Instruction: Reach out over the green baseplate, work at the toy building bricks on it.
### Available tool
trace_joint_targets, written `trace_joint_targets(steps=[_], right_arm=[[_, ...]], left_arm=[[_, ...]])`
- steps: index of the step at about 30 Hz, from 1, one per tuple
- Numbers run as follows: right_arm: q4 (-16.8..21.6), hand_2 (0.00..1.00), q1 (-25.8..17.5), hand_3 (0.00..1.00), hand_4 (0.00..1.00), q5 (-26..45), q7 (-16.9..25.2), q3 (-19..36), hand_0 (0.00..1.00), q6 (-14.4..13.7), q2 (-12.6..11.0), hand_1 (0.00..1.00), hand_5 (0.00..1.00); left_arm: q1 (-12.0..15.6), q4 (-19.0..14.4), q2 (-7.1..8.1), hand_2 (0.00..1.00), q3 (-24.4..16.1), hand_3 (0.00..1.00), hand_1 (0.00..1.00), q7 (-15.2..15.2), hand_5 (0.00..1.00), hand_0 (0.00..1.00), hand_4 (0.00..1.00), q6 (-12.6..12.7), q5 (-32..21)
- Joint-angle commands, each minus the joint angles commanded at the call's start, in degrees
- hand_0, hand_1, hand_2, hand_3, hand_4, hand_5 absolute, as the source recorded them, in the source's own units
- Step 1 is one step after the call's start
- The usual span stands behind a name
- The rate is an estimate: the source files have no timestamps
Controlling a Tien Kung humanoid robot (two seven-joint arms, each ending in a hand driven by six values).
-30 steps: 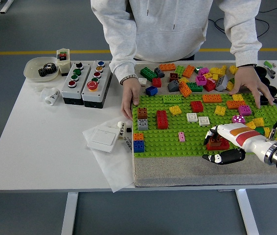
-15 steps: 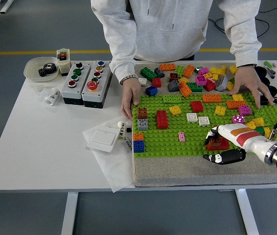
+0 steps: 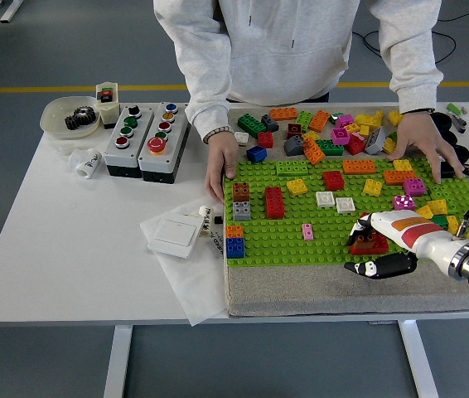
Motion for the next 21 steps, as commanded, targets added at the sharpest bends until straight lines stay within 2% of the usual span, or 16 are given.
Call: trace_joint_targets(steps=[21], right_arm=[[0.06,0.700,-0.20,0.580,0.835,-0.24,0.05,-0.46,0.645,-0.23,0.08,0.640,0.506]], left_arm=[[0.44,0.00,-0.19,0.844,-0.74,0.755,0.793,0.19,0.693,0.759,0.788,0.03,0.84]])
